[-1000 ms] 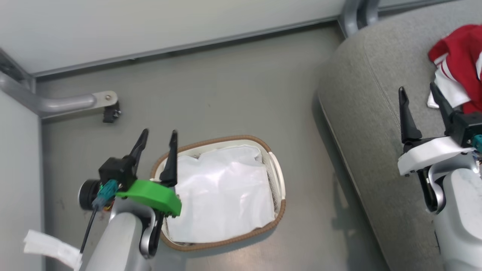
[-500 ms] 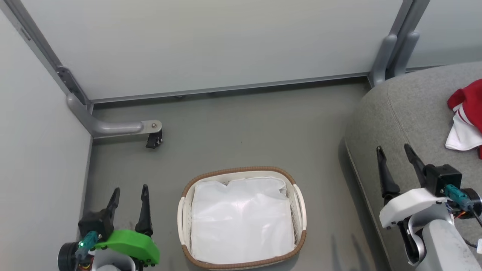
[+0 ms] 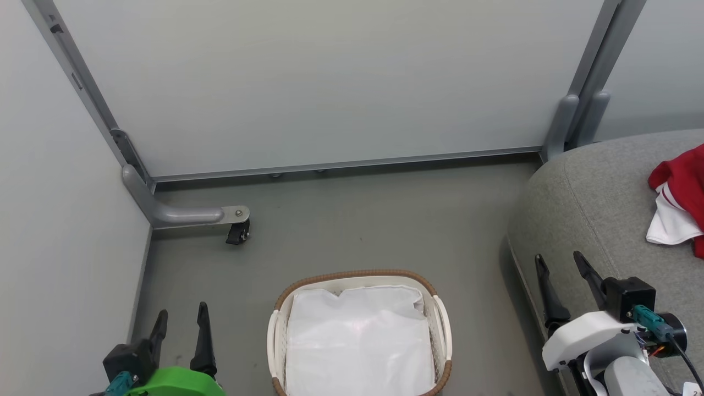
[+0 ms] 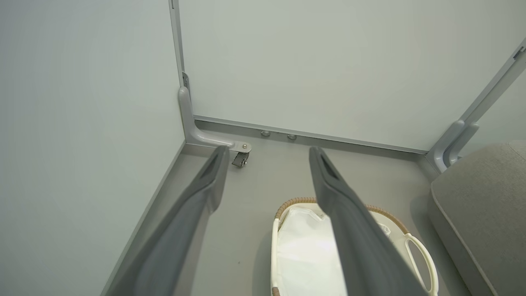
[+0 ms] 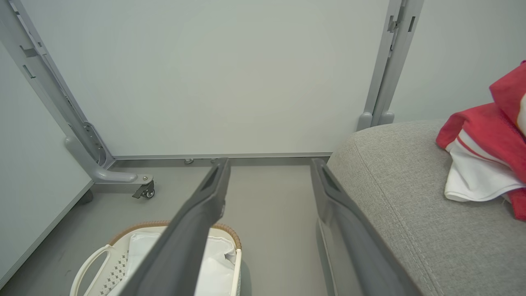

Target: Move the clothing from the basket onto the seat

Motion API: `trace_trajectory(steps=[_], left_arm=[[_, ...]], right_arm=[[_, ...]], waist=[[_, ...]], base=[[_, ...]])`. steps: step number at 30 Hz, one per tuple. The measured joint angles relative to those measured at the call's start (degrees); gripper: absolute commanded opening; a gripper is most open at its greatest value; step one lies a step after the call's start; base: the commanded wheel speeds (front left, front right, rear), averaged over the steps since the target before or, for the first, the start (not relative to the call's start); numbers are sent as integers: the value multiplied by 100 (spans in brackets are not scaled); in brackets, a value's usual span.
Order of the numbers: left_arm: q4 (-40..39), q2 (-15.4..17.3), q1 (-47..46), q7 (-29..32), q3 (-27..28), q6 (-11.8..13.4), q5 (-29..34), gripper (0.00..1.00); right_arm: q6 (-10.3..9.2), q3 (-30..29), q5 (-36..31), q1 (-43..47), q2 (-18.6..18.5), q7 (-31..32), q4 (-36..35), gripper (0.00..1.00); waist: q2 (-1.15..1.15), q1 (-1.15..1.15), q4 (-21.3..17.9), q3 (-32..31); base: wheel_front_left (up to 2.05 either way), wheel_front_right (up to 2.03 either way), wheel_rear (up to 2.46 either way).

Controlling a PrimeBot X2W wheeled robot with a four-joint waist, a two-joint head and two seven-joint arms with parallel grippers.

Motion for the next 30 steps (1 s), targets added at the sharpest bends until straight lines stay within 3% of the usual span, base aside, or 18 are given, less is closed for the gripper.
trace_trajectory(steps=[1, 2, 8, 30], left_arm=[[-9, 0, 1, 0, -20, -4, -43, 100], [-25, -1, 2, 0, -44, -13, -70, 0], [157, -34, 58, 104, -31, -12, -253, 0], [-243, -34, 46, 657, 163, -12, -2323, 0]], right_arm=[[0, 3, 0, 0, 0, 0, 1, 100], [0, 4, 4, 0, 2, 0, 1, 0], [0, -30, 182, 116, 77, 122, 219, 0], [0, -124, 2485, 136, 89, 661, -137, 0]], waist=[[0, 0, -1, 0], [0, 0, -2, 0], [0, 0, -9, 1], [0, 0, -68, 24]], base=[[0, 0, 0], [0, 0, 0], [0, 0, 0], [0, 0, 0]])
